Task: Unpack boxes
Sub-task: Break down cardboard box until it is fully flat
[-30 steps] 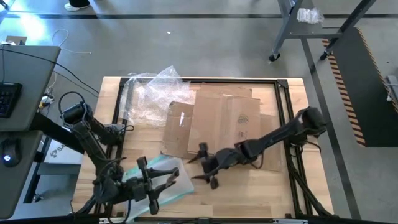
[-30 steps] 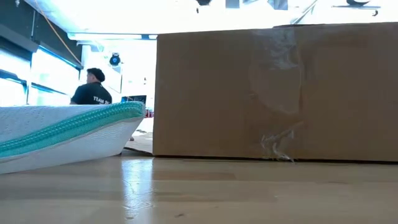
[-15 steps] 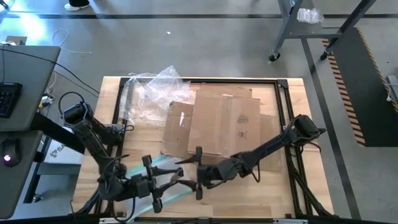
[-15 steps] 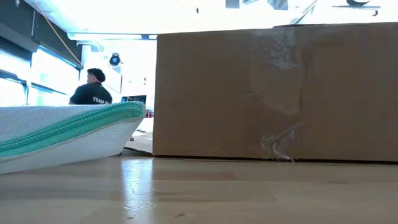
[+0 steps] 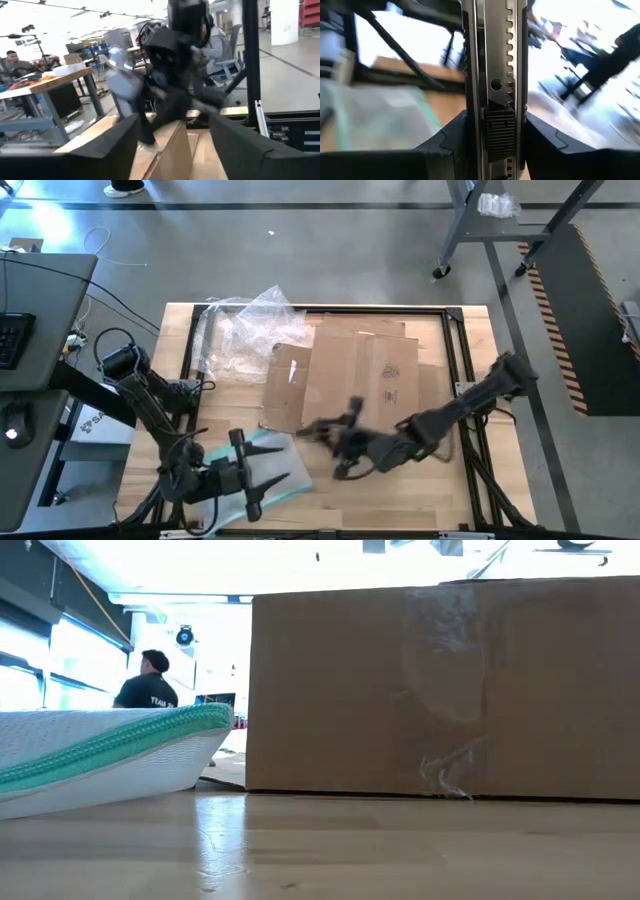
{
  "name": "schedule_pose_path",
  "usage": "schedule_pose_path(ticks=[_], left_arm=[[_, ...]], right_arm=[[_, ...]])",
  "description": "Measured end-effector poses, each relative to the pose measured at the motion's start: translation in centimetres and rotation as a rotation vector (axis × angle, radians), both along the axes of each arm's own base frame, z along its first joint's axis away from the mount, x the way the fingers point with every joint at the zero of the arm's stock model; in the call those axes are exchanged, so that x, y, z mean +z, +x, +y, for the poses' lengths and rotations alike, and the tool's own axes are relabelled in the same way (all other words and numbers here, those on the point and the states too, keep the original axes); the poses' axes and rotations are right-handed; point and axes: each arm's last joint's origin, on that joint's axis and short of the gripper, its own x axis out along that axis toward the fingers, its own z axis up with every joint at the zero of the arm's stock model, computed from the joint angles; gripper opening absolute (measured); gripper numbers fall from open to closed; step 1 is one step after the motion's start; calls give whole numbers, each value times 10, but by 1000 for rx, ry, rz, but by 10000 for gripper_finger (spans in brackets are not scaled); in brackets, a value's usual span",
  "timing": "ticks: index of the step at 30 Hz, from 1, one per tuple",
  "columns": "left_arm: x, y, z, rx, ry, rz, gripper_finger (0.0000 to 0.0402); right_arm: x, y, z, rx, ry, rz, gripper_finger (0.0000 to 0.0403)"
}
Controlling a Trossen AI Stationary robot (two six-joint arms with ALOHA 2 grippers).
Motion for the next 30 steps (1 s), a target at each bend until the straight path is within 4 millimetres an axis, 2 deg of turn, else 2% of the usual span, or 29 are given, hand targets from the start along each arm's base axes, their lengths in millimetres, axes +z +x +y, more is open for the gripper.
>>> schedule_pose_path(ticks=[4,8,11,14,17,19,24,30], left_arm=[[-3,4,5,62,-43,2,241],[-5,9,15,54,-83,17,221],[-14,24,34,-3,-121,88,185],[-27,37,64,-8,-198,218,126],[-32,43,98,59,-269,323,46],[-33,44,119,119,-282,379,12],[-35,34,171,278,-309,525,3],[-67,29,217,342,-371,599,0]], right_arm=[[16,-51,-19,-137,27,139,124],[29,-115,-38,-276,117,219,124],[29,-158,-47,-364,186,209,124],[20,-189,-53,-414,274,180,124],[2,-209,-57,-443,333,160,124],[-13,-218,-61,-463,361,148,124],[-46,-243,-78,-520,440,89,124],[-87,-263,-96,-554,531,-7,124]])
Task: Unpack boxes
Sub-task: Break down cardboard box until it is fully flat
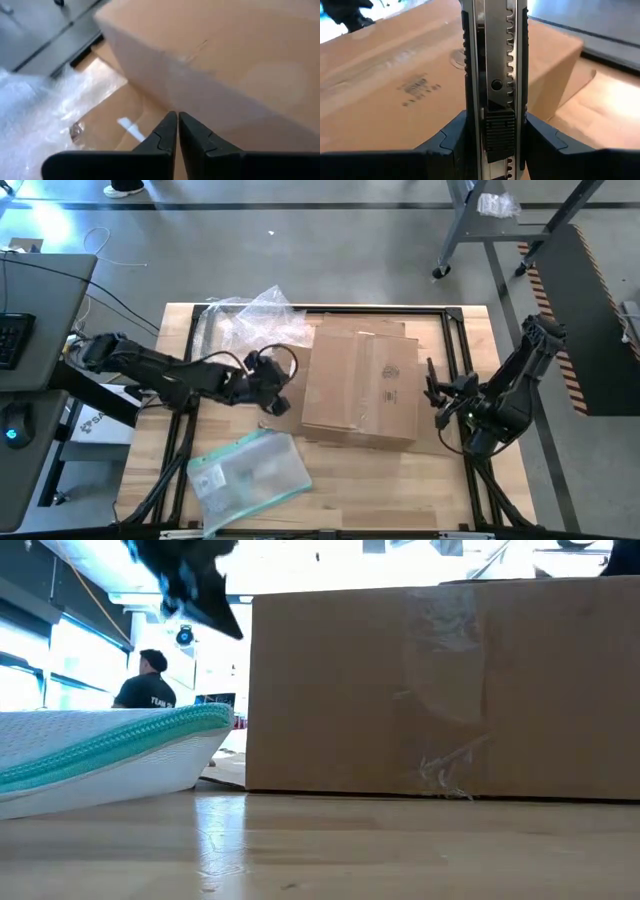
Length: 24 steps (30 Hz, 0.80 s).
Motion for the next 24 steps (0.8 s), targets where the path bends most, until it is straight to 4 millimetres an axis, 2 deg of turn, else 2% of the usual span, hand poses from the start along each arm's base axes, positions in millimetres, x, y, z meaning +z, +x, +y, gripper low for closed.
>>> schedule_pose_path(ticks=[3,7,13,18,22,24], left_arm=[[-24,1,14,16,-52,-21,0],[-50,7,23,-31,-105,-170,0],[-73,17,31,-86,-151,-363,0],[-74,19,29,-85,-144,-388,0],[-65,6,17,-110,-115,-337,0],[-54,-2,10,-132,-113,-358,0]], right_arm=[[-22,-3,-4,-24,41,-59,124],[-48,0,-4,-32,82,-204,124],[-75,15,-1,-52,122,-362,124],[-72,28,1,-55,67,-359,124],[-58,39,1,-79,23,-358,124],[-50,45,-1,-89,-25,-325,124]])
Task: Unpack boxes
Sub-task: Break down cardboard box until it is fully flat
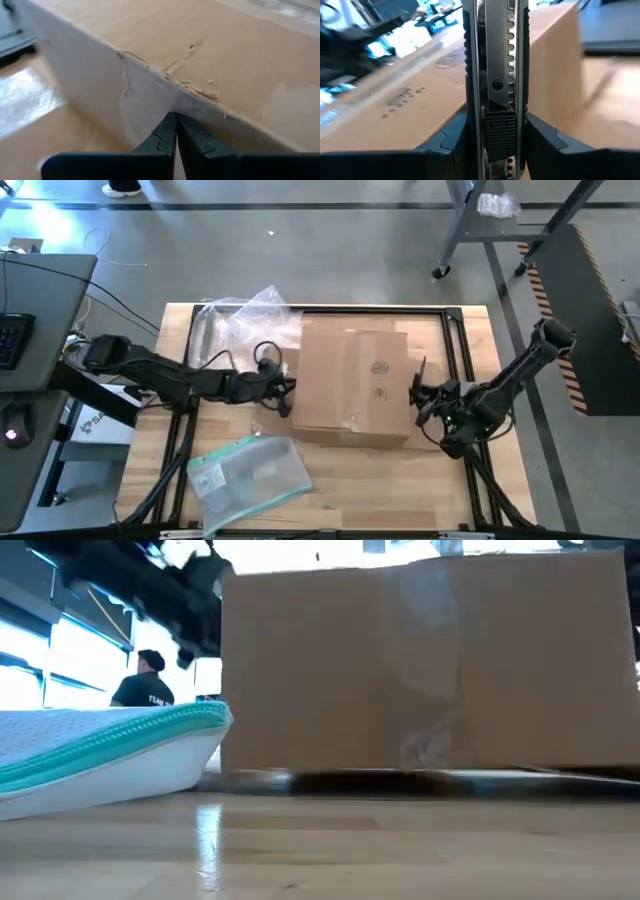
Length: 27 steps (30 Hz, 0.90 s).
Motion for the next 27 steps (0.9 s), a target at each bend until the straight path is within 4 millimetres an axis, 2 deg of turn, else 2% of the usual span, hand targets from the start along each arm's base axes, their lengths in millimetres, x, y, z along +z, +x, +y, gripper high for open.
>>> schedule_pose_path(ticks=[4,9,15,21,24,27], left_arm=[[25,-15,-13,-9,-4,-108,0],[57,-28,-33,-1,-49,-306,0],[45,-29,-56,-10,-30,-276,0],[5,-19,-68,143,-53,-209,0],[-6,-14,-70,217,-41,-211,0],[0,-14,-76,247,23,-220,0]], right_arm=[[14,15,-11,-43,-74,132,124],[27,43,-36,-53,-126,306,124],[42,72,-89,-52,-203,383,124],[55,79,-139,-10,-207,332,124],[62,77,-152,-7,-244,338,124],[83,77,-150,8,-287,373,124]])
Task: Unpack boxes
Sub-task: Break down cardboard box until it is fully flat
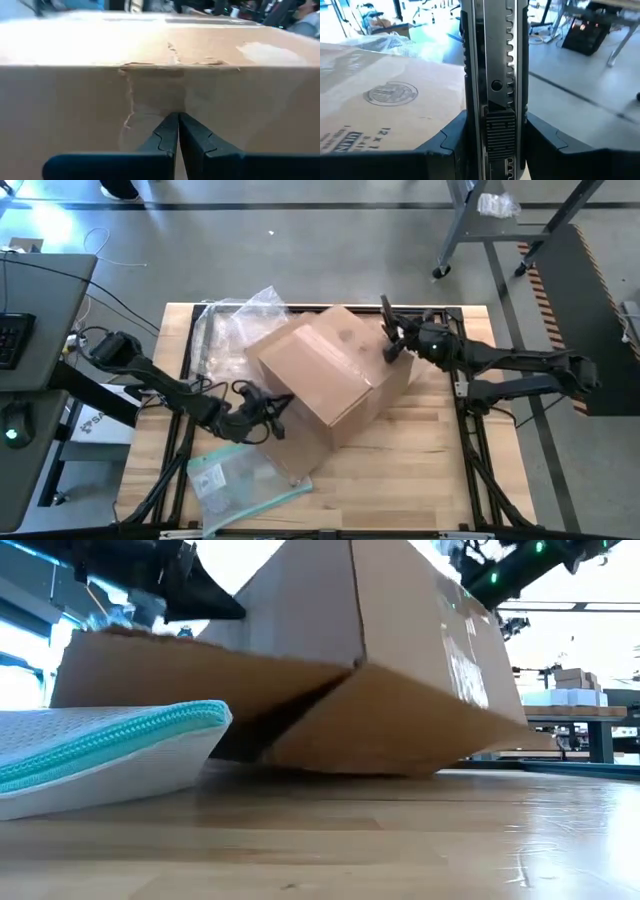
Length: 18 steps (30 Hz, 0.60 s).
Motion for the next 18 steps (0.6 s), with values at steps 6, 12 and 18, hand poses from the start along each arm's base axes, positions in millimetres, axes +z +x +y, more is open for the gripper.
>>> schedule_pose_path(ticks=[6,12,18], left_arm=[[40,1,-22,-21,159,8,0],[63,7,-30,-63,214,54,0],[52,11,-33,-99,159,78,0]], right_arm=[[48,1,36,107,-12,135,124],[63,-16,70,142,42,286,124],[39,-12,64,63,62,312,124]])
